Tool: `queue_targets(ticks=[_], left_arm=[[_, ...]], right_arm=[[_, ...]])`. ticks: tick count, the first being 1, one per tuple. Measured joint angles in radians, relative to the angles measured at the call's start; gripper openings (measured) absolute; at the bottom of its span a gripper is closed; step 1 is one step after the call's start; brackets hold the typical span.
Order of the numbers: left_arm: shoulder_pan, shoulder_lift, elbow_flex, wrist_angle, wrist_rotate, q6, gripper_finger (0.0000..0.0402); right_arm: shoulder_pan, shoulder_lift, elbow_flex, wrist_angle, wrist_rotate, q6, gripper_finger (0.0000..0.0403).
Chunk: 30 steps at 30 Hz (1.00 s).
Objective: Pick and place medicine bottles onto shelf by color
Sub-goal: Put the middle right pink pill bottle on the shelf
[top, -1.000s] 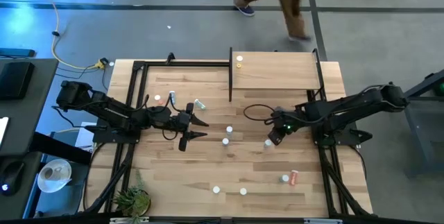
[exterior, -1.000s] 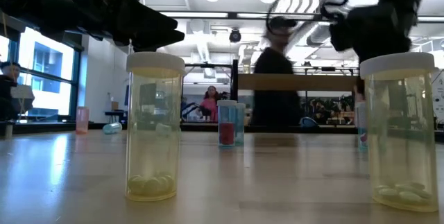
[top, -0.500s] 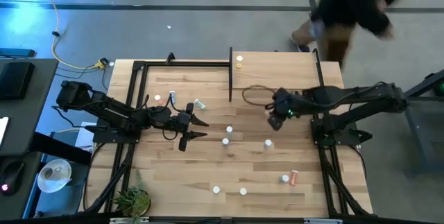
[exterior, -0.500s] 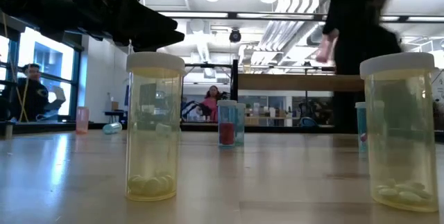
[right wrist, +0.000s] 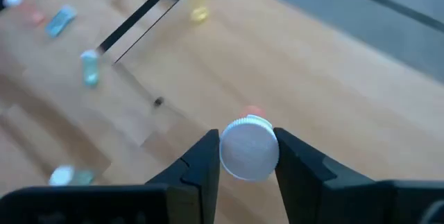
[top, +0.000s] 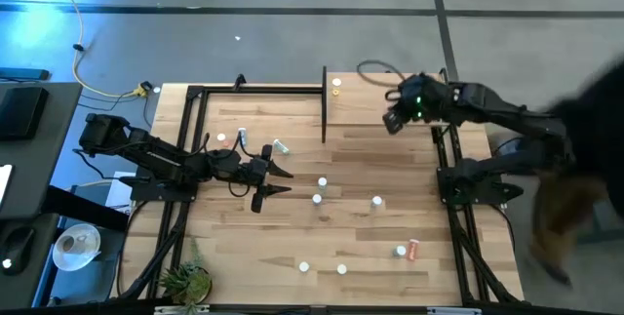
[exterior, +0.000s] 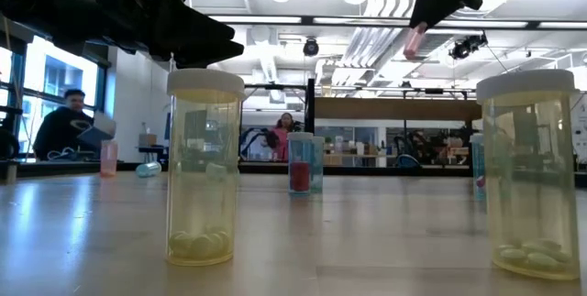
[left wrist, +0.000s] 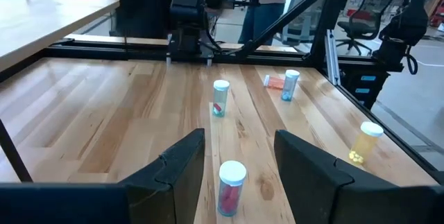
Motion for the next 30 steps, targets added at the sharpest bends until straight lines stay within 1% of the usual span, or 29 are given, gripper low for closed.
queue_targets(ticks=[6,9,14,16,18,22,30], left_arm=[[0.0,0.0,0.0,0.0,0.0,0.0,0.0165],[0.0,0.0,0.0,0.0,0.0,0.0,0.0165],[0.0,0.0,0.0,0.0,0.0,-0.002,0.0165],[0.0,0.0,0.0,0.0,0.0,-0.003,0.0165],[0.0,0.0,0.0,0.0,0.0,-0.004,0.0165],[0.0,0.0,0.0,0.0,0.0,-0.004,0.0165],[0.0,0.0,0.0,0.0,0.0,-0.003,0.0165]], right_arm=[[-0.171,0.0,0.043,-0.02,-0.022,-0.018,0.0105],[-0.252,0.0,0.047,-0.03,-0.042,-0.049,0.0105],[-0.387,0.008,0.047,-0.055,-0.057,-0.055,0.0105],[-0.437,0.015,0.047,-0.063,-0.079,-0.061,0.0105],[-0.48,0.024,0.047,-0.069,-0.124,-0.063,0.0105],[-0.524,0.052,0.047,-0.068,-0.186,-0.079,0.0105],[-0.525,0.109,0.063,-0.071,-0.193,-0.082,0.0105]])
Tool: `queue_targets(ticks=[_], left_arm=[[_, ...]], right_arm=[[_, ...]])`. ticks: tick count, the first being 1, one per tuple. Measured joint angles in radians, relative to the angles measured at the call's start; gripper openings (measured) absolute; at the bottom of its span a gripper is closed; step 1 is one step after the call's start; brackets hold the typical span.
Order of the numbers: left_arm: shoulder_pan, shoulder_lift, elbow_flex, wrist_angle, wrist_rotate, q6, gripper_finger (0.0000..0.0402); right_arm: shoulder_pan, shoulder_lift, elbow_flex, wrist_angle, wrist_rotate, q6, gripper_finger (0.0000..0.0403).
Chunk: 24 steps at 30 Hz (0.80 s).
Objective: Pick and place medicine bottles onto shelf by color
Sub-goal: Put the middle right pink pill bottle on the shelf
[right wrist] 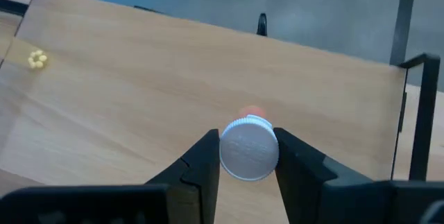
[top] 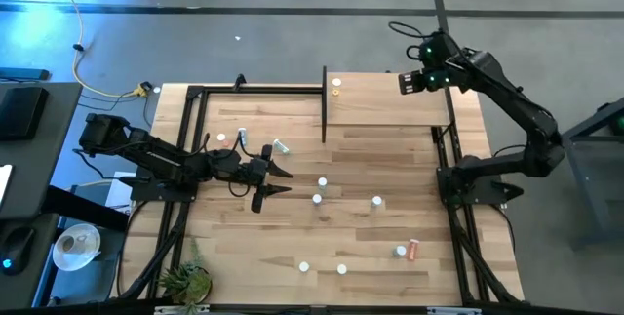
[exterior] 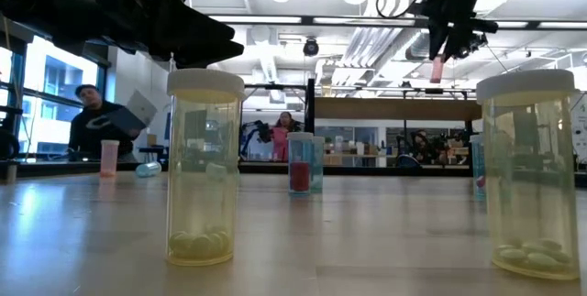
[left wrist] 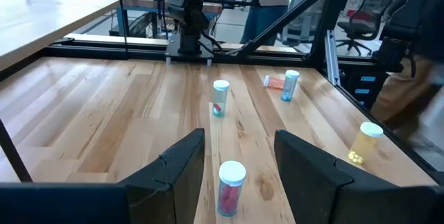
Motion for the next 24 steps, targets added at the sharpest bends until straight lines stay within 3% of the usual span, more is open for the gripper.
queue_targets(ticks=[13,24], left_arm=[[0.0,0.0,0.0,0.0,0.0,0.001,0.0165],[0.0,0.0,0.0,-0.003,0.0,-0.019,0.0165]], right_arm=[[0.073,0.169,0.237,-0.096,-0.002,0.004,0.0105],[0.141,0.391,0.441,-0.137,-0.095,-0.014,0.0105]])
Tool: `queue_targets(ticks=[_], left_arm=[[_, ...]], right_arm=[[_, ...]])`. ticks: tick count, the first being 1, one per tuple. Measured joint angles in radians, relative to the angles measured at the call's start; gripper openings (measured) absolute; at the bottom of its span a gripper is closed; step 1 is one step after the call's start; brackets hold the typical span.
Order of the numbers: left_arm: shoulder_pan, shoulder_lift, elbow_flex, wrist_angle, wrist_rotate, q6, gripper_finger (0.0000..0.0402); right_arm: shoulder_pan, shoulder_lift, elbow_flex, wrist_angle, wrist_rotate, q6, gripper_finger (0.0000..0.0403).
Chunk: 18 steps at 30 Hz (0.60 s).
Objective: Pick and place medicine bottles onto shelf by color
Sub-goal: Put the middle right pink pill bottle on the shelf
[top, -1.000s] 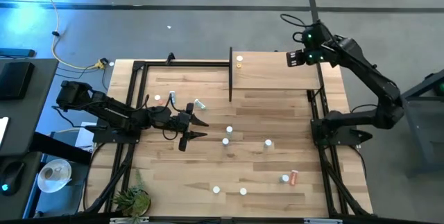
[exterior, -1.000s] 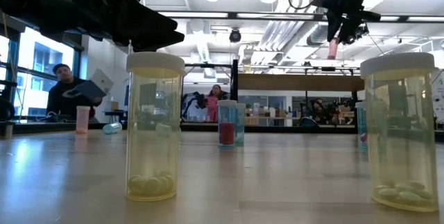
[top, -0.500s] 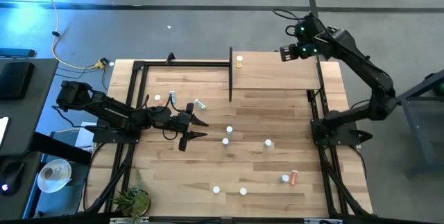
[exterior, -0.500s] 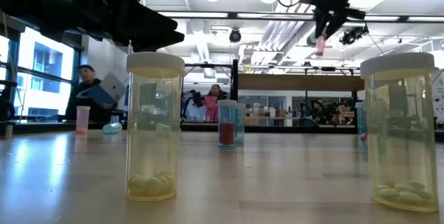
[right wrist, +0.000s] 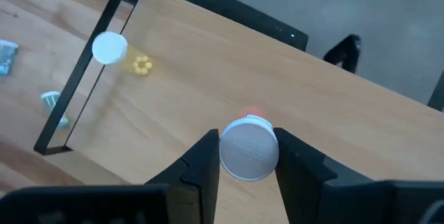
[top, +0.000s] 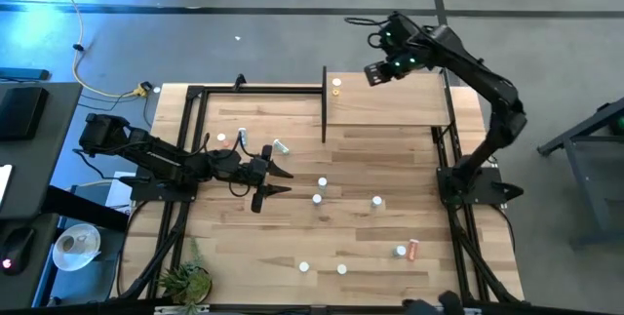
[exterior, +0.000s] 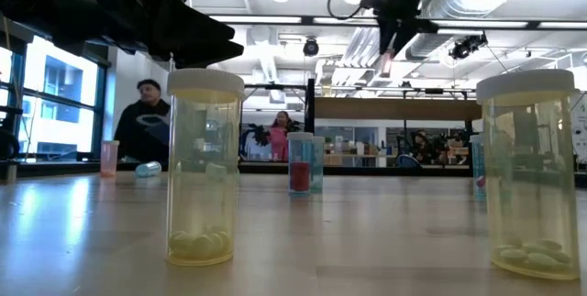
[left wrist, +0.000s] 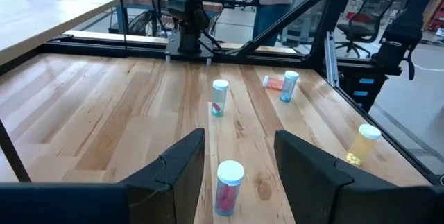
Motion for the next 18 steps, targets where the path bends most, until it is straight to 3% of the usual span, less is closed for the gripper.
queue_targets(ticks=[7,18], left_arm=[[0.0,0.0,0.0,-0.027,0.0,-0.003,0.0165],[0.0,0.0,0.0,-0.046,0.0,-0.004,0.0165]], right_arm=[[0.007,0.097,0.031,-0.003,-0.08,-0.019,0.0105],[0.011,0.185,0.031,0.032,-0.077,-0.026,0.0105]])
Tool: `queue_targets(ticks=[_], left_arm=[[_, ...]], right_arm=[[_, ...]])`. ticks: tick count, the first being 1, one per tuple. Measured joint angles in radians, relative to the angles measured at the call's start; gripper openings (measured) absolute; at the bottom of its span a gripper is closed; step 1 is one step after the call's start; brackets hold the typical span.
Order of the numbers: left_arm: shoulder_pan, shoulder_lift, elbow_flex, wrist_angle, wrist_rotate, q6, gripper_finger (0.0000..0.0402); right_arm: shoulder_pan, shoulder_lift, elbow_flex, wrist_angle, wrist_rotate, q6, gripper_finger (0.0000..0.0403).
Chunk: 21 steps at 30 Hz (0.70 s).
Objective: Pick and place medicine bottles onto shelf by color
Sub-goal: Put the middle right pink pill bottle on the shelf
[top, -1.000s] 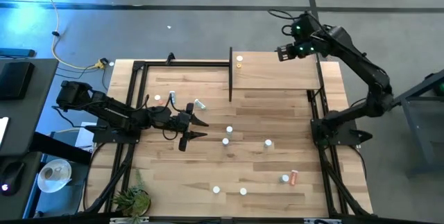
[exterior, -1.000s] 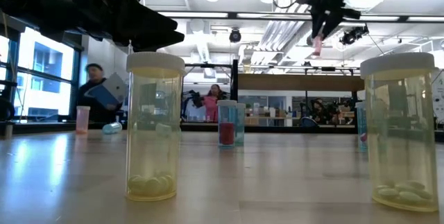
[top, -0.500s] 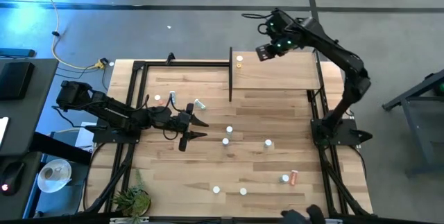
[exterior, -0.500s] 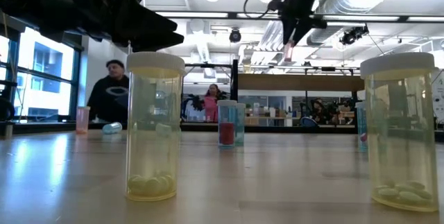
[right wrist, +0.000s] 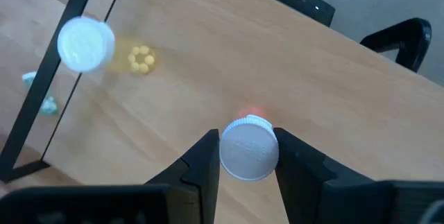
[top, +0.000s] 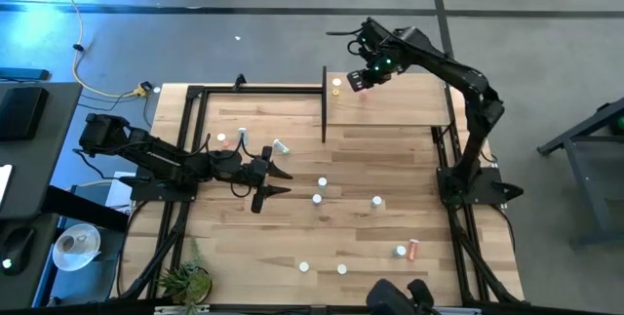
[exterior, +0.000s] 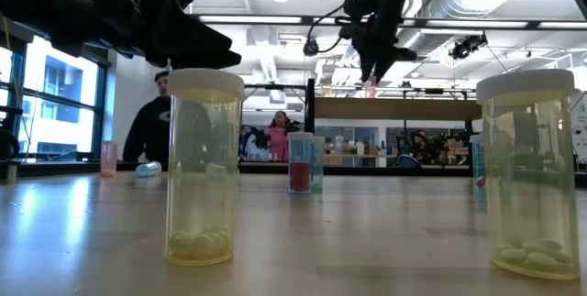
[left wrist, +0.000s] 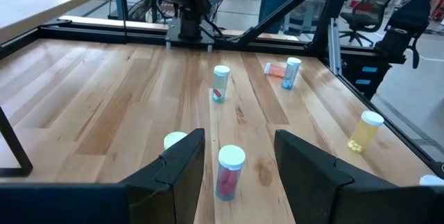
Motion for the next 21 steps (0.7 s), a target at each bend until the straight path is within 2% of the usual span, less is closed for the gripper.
queue_targets(ticks=[16,21], left_arm=[[0.0,0.0,0.0,-0.005,0.0,-0.001,0.0165],[0.0,0.0,0.0,-0.005,0.0,-0.001,0.0165]], right_arm=[[0.001,0.022,0.002,0.009,0.002,-0.022,0.0105],[0.001,0.023,0.002,0.008,0.002,-0.026,0.0121]])
